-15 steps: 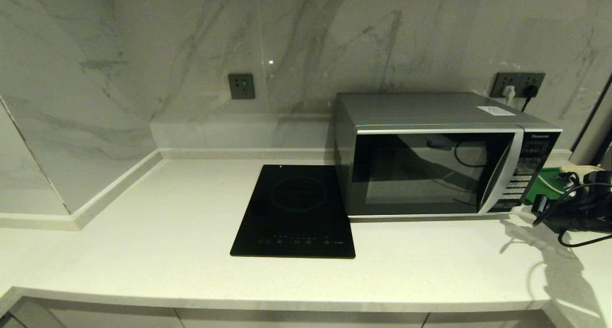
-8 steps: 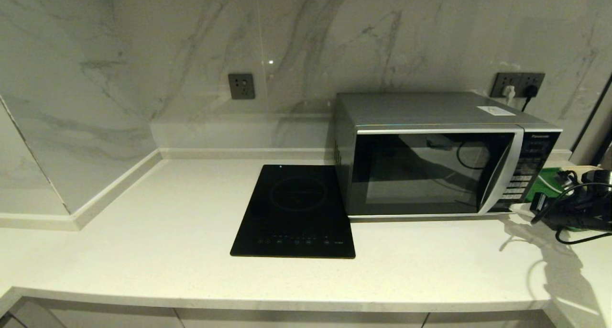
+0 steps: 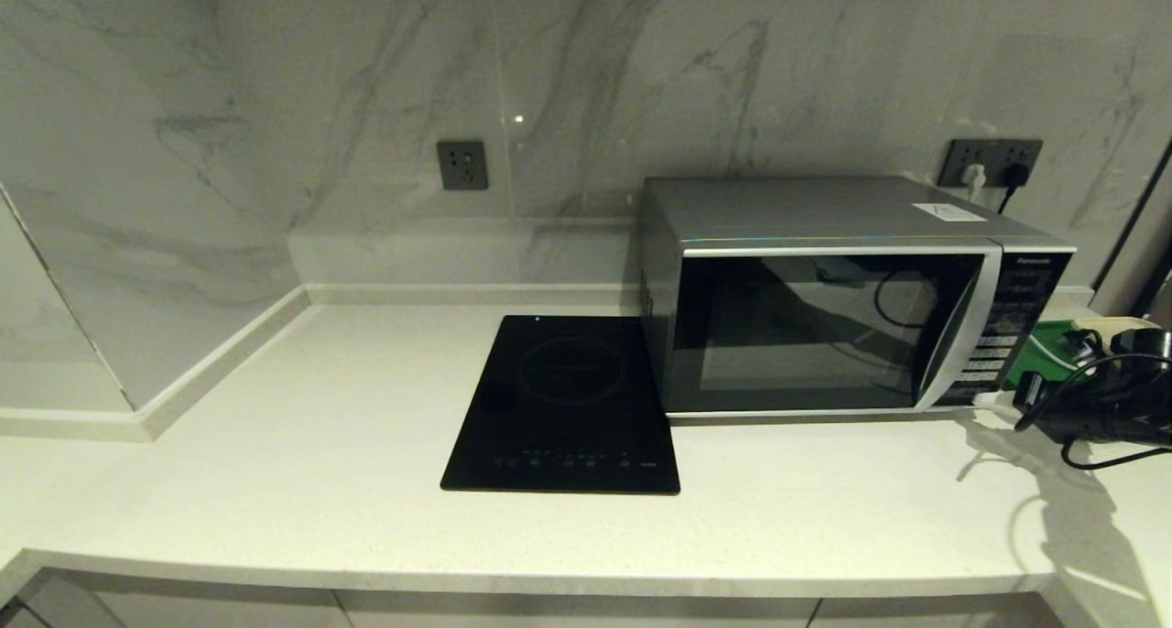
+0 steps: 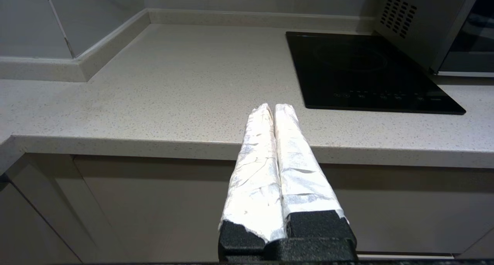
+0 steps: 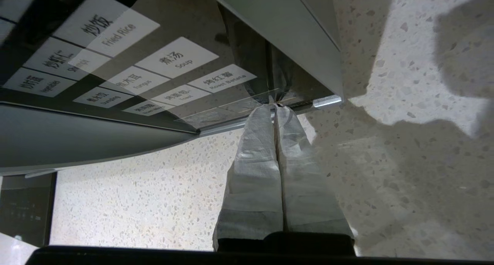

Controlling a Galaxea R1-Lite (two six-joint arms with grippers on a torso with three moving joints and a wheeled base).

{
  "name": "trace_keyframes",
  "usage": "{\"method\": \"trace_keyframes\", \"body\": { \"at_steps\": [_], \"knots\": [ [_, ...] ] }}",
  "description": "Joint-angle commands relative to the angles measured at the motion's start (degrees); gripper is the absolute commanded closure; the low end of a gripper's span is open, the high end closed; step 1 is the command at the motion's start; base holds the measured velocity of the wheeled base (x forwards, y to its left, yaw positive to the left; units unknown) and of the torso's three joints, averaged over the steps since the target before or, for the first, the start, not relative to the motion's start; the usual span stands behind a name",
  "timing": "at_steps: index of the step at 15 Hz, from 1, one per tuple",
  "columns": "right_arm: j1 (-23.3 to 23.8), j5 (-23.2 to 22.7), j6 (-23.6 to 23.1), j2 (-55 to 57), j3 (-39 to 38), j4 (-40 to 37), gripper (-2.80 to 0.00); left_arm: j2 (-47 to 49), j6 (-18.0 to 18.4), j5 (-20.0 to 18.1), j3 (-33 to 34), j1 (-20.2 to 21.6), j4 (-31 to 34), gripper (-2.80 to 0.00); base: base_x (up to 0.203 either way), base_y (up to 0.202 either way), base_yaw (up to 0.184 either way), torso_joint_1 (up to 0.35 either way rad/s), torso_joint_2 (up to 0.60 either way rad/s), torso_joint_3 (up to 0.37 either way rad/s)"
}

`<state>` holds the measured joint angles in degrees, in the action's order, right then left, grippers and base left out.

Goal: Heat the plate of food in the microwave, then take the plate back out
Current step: Open the microwave oven

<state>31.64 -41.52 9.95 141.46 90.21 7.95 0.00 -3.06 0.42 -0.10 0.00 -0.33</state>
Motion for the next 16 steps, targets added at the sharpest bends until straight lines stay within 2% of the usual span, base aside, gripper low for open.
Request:
{"method": "trace_keyframes", "body": {
  "at_steps": [1, 5, 9, 11, 14, 16],
  "knots": [
    [0.0, -0.4, 0.1, -0.2, 0.1, 0.4, 0.0, 0.0, 0.0, 0.0, 0.0, 0.0, 0.0, 0.0, 0.0, 0.0, 0.0, 0.0, 0.0, 0.0],
    [0.2, -0.4, -0.2, -2.1, -2.2, 0.1, 0.0, 0.0, 0.0, 0.1, 0.0, 0.0, 0.0, 0.0, 0.0, 0.0, 0.0, 0.0, 0.0, 0.0],
    [1.6, -0.4, -1.6, -9.2, -9.5, -1.3, 0.0, 0.0, 0.0, 0.0, 0.0, 0.0, 0.0, 0.0, 0.0, 0.0, 0.0, 0.0, 0.0, 0.0],
    [3.0, -0.4, -3.6, -14.7, -11.2, -9.7, 0.0, 0.0, 0.0, 0.0, 0.0, 0.0, 0.0, 0.0, 0.0, 0.0, 0.0, 0.0, 0.0, 0.0],
    [5.3, 0.0, -9.1, -24.5, -11.9, -25.3, 0.0, 0.0, 0.0, 0.0, 0.0, 0.0, 0.0, 0.0, 0.0, 0.0, 0.0, 0.0, 0.0, 0.0],
    [6.0, 2.0, -10.6, -31.6, -11.9, -32.5, 0.0, 0.0, 0.0, 0.0, 0.0, 0.0, 0.0, 0.0, 0.0, 0.0, 0.0, 0.0, 0.0, 0.0]
  ]
}}
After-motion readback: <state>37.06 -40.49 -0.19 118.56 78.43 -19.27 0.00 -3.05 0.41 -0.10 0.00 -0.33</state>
